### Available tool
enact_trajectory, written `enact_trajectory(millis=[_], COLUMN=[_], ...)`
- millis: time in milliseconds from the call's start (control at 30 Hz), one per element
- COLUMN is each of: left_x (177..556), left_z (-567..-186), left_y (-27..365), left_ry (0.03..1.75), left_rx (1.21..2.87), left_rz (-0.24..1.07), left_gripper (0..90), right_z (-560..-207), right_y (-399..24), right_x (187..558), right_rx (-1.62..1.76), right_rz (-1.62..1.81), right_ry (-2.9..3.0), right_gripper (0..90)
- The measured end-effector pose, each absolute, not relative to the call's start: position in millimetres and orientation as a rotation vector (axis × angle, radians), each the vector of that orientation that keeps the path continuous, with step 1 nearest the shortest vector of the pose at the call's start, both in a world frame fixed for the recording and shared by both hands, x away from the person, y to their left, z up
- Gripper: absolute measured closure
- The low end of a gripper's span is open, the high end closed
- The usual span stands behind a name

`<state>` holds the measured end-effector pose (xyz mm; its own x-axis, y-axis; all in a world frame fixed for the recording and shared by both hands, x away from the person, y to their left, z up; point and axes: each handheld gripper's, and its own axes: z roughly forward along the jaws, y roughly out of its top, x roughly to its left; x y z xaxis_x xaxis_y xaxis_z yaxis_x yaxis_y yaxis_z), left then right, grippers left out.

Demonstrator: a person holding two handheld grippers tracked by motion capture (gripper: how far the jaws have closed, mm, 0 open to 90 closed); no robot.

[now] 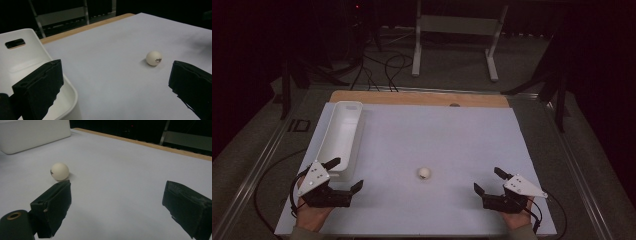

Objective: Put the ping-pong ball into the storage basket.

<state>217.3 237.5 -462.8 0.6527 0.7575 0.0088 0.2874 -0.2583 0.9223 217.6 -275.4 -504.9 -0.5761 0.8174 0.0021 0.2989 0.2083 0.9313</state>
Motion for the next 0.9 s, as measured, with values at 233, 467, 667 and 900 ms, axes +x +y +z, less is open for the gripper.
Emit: enact_trajectory(millis=[233, 467, 667, 900], left_x=[222.2, 226.3, 228.3, 231.8], left_z=[-461.6, -463.1, -460.4, -457.6], left_y=[233.0, 229.5, 224.8, 218.6], left_ry=[0.823, 0.836, 0.823, 0.814], left_rx=[1.863, 1.888, 1.917, 1.952], left_rz=[0.544, 0.52, 0.511, 0.5], left_gripper=[0.1, 0.2, 0.1, 0.1], right_z=[-505.6, -505.9, -505.9, -505.9], right_y=[-274.2, -274.4, -274.5, -274.7], right_x=[217.9, 218.4, 218.5, 218.7], right_rx=[1.027, 1.029, 1.03, 1.029], right_rz=[1.353, 1.355, 1.354, 1.354], right_ry=[1.994, 1.992, 1.992, 1.992], right_gripper=[8.3, 8.3, 8.3, 8.3])
